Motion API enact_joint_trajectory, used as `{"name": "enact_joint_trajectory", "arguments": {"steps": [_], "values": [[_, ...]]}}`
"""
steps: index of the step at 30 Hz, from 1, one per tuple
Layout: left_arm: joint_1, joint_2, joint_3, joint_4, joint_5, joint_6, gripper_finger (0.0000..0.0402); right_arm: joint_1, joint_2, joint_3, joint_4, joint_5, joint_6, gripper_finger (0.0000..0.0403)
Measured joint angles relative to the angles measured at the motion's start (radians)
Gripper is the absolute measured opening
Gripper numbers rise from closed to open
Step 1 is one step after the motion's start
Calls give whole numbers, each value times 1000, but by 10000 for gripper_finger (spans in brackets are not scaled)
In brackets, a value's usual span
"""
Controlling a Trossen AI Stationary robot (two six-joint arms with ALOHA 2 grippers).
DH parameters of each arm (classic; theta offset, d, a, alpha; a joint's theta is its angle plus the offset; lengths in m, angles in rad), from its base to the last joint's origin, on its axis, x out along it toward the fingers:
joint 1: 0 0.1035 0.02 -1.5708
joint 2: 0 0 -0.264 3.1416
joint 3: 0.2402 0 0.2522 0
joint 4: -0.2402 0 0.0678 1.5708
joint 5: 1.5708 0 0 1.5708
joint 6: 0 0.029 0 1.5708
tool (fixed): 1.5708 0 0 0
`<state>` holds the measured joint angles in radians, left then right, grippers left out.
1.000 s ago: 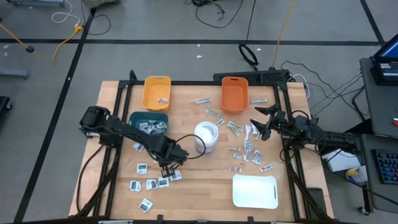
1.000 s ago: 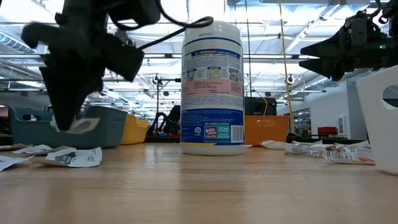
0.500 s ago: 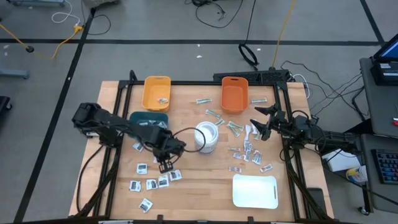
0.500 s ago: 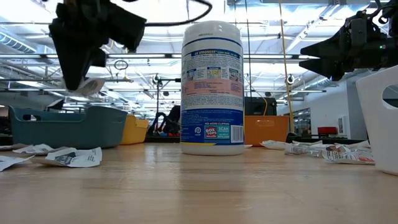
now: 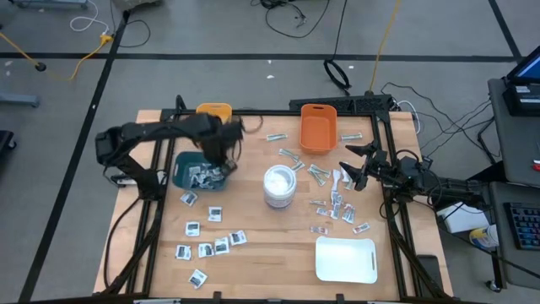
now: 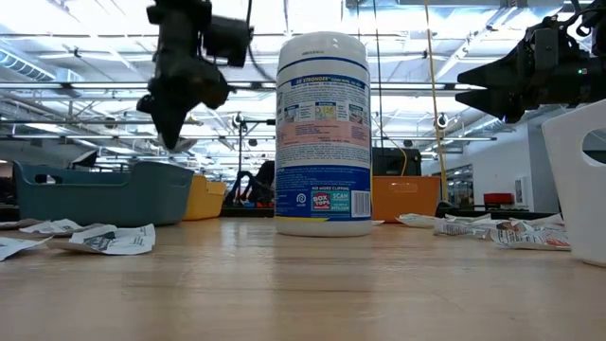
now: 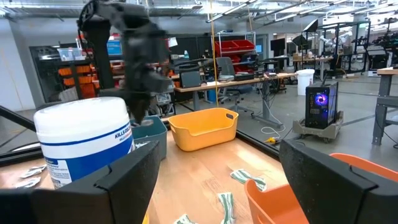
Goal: Pick & Place First Aid Supplies
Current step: Put the black pad into the yellow bin
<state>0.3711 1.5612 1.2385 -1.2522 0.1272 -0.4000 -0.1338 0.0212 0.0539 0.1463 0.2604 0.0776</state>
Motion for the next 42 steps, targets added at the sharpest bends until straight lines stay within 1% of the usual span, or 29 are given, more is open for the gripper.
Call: {"name": "enact_joint_trajectory", "arguments": {"steps": [3,8,12,15,18,28,33,35,37,42], "values": [[123,0,0,1,-2,54,6,0,0,0,0,0,0,324],[296,6,0,2,-49,146,6,0,0,0,0,0,0,324],[403,6,0,5,-97,200,6,0,0,0,0,0,0,324],[459,7,0,19,-115,224,6,0,0,0,0,0,0,322],[473,38,2,48,-117,226,6,0,0,0,0,0,0,321],[491,229,2,189,-153,237,6,0,0,0,0,0,0,322],[496,259,2,214,-163,237,8,0,0,0,0,0,0,321],[495,259,2,215,-160,238,24,0,0,0,0,0,0,322],[495,259,2,218,-154,238,51,0,0,0,0,0,0,324],[495,259,2,226,-103,240,141,0,0,0,0,0,0,324]]}}
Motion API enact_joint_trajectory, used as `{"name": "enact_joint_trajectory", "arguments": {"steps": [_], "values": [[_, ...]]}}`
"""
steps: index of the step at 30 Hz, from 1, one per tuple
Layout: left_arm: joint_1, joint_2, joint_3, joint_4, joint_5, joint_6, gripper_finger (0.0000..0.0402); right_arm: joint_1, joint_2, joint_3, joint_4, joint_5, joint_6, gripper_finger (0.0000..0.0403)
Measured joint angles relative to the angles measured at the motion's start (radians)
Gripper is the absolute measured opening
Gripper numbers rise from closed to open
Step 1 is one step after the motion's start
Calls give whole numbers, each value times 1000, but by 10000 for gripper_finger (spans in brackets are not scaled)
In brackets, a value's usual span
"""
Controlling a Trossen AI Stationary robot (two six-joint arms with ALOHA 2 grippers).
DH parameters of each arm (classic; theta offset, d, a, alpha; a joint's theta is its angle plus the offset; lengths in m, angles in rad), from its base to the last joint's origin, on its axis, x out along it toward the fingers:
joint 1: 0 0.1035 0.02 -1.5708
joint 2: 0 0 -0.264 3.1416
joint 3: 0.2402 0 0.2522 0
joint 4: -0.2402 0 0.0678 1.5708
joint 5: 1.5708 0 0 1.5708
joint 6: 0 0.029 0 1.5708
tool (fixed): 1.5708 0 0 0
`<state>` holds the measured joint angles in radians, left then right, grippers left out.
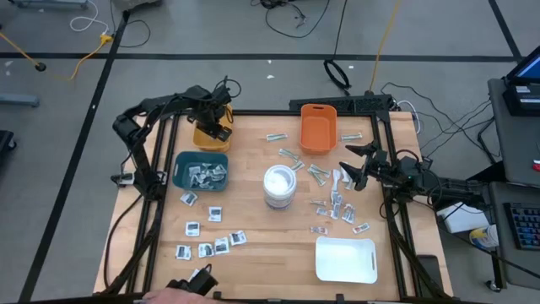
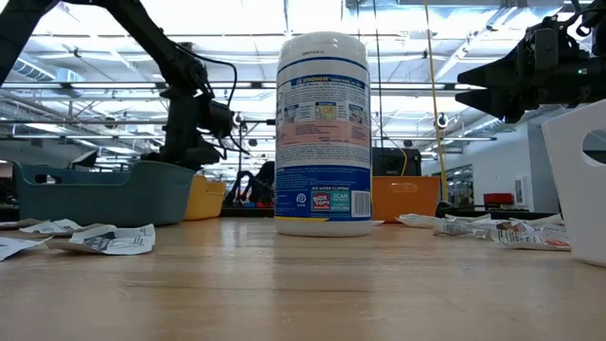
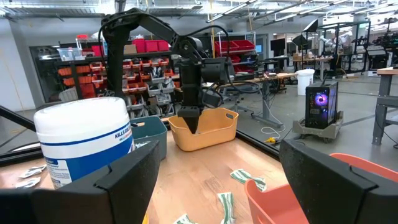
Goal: Pick & Place First Aid Supplies
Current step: Put the black pad into the yellow bin
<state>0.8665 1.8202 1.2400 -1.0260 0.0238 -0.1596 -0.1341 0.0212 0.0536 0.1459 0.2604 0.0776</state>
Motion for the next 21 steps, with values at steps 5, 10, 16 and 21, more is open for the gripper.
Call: {"name": "enact_joint_trajectory", "arguments": {"steps": [5,10,16,21], "values": [[0,-17,0,7,-14,-21,236,0,0,0,0,0,0,321],[-7,-62,0,-8,-17,-166,294,0,0,0,0,0,0,323],[-43,-158,0,-72,-25,-413,325,0,0,0,0,0,0,324],[-108,-246,0,-127,-25,-548,329,0,0,0,0,0,0,324]]}}
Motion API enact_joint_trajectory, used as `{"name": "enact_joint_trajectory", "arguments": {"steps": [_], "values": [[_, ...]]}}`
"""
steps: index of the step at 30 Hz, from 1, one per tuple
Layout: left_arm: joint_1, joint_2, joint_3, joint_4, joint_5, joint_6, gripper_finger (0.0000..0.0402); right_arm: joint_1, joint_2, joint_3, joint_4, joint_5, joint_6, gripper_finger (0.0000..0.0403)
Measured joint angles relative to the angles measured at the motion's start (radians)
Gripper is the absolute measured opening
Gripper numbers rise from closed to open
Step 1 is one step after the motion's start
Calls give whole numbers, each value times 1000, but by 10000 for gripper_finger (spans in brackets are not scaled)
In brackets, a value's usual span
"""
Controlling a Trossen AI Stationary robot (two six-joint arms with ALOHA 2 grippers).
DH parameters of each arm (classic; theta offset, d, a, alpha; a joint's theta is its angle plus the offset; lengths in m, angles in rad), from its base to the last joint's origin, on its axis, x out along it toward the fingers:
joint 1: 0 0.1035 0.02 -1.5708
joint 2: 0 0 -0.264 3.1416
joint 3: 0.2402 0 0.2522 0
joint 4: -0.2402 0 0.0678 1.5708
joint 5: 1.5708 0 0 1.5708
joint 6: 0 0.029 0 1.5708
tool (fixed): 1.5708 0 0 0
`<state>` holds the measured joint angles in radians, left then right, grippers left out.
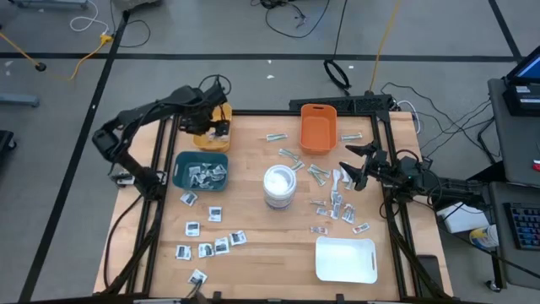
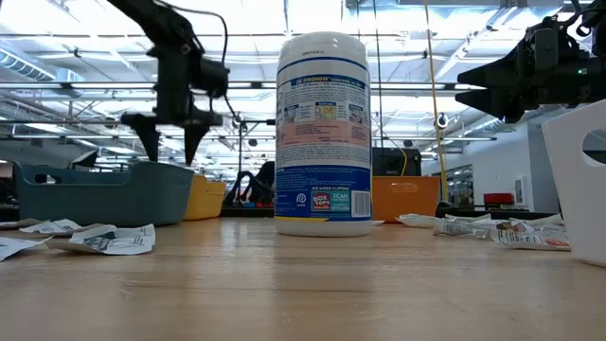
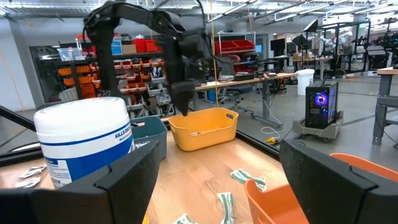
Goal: Pick & Place First Aid Supplies
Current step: Put the black pad into the yellow bin
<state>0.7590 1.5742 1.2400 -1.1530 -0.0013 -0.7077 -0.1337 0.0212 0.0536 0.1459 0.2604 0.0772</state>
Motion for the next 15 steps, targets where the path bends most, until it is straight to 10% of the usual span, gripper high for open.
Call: {"name": "enact_joint_trajectory", "arguments": {"steps": [15], "values": [[-442,-251,-210,-151,10,-507,329,0,0,0,0,0,0,324]]}}
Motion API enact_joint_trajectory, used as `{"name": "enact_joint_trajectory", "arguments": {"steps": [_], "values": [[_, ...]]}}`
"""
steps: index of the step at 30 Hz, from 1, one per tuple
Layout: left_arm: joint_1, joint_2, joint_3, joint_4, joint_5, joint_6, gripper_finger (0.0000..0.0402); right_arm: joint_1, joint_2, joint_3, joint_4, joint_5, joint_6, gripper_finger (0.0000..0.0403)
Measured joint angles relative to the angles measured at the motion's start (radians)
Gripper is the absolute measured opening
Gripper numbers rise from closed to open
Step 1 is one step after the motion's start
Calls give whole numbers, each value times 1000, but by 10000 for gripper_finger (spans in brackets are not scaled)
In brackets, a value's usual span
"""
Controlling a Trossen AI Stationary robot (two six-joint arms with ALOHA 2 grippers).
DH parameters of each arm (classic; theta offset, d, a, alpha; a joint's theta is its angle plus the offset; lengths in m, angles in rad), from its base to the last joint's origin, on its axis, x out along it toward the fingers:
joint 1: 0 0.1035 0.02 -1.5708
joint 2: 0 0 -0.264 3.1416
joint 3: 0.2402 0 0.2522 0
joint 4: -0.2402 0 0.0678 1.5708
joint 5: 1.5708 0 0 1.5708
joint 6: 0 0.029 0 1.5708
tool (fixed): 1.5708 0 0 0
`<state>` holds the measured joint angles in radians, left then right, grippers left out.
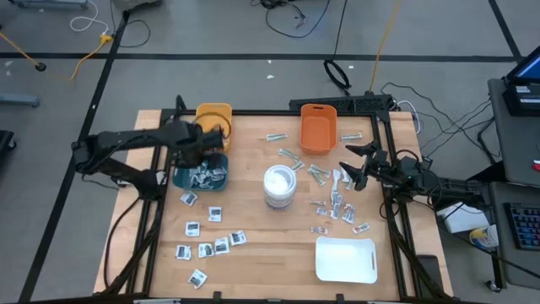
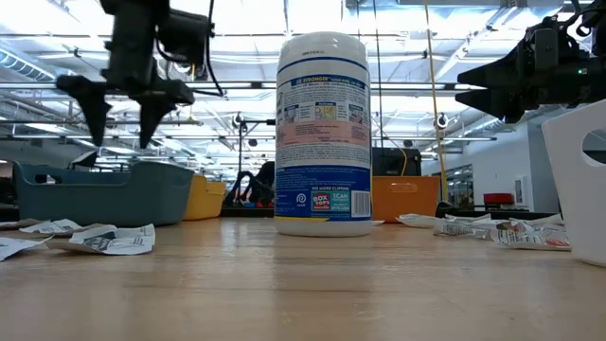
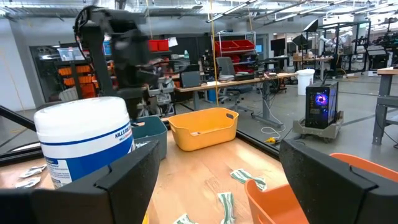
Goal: Pick & Place First Aid Supplies
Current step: Put the black pad into the yellow bin
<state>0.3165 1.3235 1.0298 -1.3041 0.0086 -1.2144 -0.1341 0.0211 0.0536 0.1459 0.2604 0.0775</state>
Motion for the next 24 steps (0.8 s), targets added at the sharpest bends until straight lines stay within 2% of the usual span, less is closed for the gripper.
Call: {"name": "enact_joint_trajectory", "arguments": {"steps": [14,19,24], "values": [[-509,-50,-8,-138,1,-528,333,0,0,0,0,0,0,324],[-634,-50,-10,-137,18,-664,333,0,0,0,0,0,0,325],[-707,-49,-102,-54,44,-738,333,0,0,0,0,0,0,321]]}}
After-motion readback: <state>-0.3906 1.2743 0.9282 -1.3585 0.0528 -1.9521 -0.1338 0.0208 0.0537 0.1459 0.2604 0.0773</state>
